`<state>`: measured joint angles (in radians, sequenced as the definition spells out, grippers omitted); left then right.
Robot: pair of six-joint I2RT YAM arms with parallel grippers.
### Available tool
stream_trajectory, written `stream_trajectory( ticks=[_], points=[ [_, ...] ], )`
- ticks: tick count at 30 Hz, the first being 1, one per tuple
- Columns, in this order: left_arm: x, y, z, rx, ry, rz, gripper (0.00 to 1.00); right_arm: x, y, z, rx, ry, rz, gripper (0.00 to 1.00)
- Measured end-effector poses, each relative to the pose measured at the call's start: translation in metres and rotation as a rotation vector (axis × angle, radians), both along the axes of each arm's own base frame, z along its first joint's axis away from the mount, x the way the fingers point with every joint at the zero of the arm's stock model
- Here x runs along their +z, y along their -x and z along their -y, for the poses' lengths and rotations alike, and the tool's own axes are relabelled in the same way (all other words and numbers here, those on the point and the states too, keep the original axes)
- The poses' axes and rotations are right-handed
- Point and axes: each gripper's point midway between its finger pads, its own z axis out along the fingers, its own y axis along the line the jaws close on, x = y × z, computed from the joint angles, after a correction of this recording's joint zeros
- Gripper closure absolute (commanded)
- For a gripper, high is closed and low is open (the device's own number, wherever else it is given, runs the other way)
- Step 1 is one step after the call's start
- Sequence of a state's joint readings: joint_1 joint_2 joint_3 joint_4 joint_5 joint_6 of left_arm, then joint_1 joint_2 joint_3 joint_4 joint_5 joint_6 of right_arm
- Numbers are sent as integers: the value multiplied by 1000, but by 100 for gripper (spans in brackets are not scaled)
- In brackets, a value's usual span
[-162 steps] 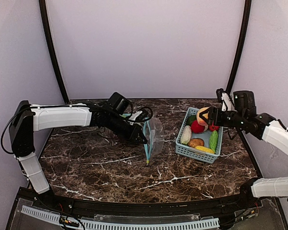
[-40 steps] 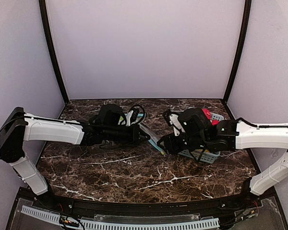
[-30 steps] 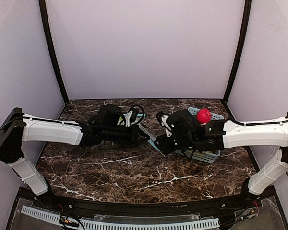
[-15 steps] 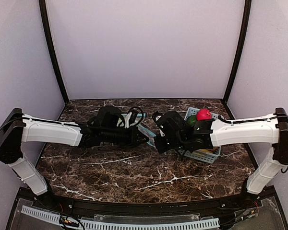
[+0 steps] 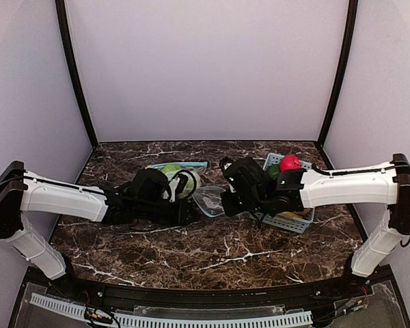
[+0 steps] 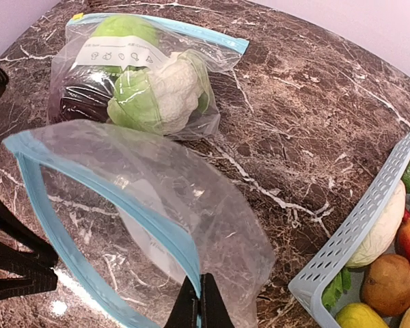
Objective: Place the food in the zip-top bag and seal the zipper
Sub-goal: Pass from the left arm to the right, then pass from the right arm to the left
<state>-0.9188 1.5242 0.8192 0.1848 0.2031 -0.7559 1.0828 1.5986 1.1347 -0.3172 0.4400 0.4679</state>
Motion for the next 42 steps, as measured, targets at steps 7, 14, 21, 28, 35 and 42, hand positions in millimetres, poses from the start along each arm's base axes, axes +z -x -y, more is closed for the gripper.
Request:
stream_trajectory(
  ticks=[7, 14, 21, 28, 35, 42],
  points=[
    [27, -8, -22, 28, -98, 121, 20, 3, 3, -4, 49, 21, 22, 100],
    [132, -25, -55, 62, -108, 366, 10, 3, 8, -8, 86, 39, 30, 100],
    [123, -37, -46, -69, -276, 357, 7, 6, 13, -16, 125, 47, 41, 100],
    [106, -52, -38, -159, -385, 349, 7, 6, 18, -22, 150, 56, 45, 100],
    [99, -66, -33, -208, -448, 363, 9, 4, 18, -22, 159, 69, 47, 100],
    [95, -74, -30, -246, -478, 383, 27, 3, 18, -24, 169, 77, 47, 100]
  ],
)
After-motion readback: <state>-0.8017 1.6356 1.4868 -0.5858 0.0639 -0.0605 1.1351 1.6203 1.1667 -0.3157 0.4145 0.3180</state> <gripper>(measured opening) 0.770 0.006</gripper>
